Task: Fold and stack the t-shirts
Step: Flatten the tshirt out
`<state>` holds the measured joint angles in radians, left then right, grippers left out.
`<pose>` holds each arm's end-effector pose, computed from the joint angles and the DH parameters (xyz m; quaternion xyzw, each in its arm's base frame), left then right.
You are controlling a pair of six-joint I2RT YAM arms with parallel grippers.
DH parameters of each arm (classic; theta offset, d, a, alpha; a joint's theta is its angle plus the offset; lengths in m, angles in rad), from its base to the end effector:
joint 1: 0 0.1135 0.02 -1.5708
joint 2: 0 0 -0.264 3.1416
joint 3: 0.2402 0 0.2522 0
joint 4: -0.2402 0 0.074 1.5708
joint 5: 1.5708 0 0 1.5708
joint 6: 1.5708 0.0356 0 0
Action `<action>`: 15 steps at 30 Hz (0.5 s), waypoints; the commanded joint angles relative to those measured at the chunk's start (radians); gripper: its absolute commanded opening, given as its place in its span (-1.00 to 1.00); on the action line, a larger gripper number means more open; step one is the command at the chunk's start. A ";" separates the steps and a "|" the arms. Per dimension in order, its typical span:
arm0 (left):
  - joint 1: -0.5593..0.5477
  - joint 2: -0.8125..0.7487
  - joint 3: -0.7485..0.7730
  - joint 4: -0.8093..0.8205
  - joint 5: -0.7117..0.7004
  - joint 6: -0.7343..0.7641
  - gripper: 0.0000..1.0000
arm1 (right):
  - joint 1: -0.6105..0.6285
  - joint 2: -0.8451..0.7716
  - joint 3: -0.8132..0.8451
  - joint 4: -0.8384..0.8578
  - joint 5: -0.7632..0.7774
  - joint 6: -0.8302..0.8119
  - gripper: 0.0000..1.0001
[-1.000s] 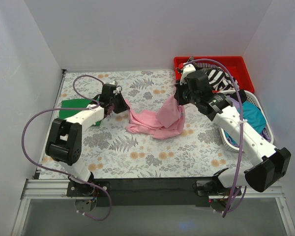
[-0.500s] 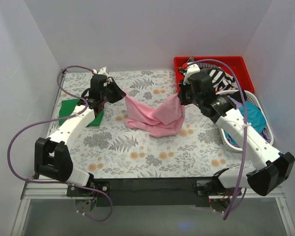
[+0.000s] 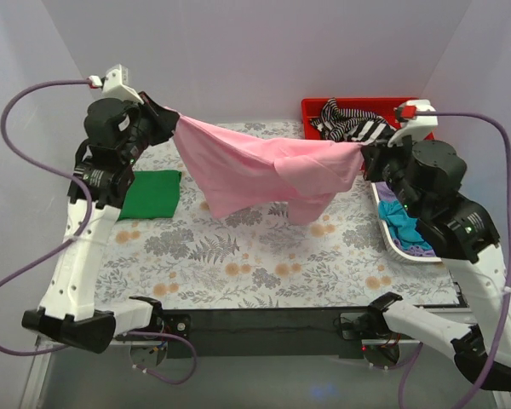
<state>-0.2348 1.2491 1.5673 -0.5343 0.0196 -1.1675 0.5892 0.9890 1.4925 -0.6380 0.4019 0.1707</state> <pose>0.2502 -0.0606 0.4741 -0.3449 0.6988 -0.4101 0.4739 0.1460 0.0809 0.4905 -0.0248 0.7491 0.0995 0.6545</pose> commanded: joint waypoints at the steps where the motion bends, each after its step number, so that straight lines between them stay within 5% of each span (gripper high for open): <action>1: 0.000 -0.062 0.056 -0.150 0.032 0.029 -1.00 | -0.005 -0.048 0.035 -0.029 0.015 0.015 -0.97; 8: 0.000 -0.211 0.146 -0.234 0.081 0.075 -1.00 | -0.005 -0.105 0.116 -0.077 -0.050 0.001 -0.97; 15: -0.001 -0.241 0.417 -0.387 0.161 0.089 -1.00 | -0.005 -0.115 0.253 -0.130 -0.435 -0.023 -0.97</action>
<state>-0.2352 1.0470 1.9030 -0.8284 0.1219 -1.1011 0.5892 0.8932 1.6760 -0.7704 0.1917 0.1669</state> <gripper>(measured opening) 0.006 0.020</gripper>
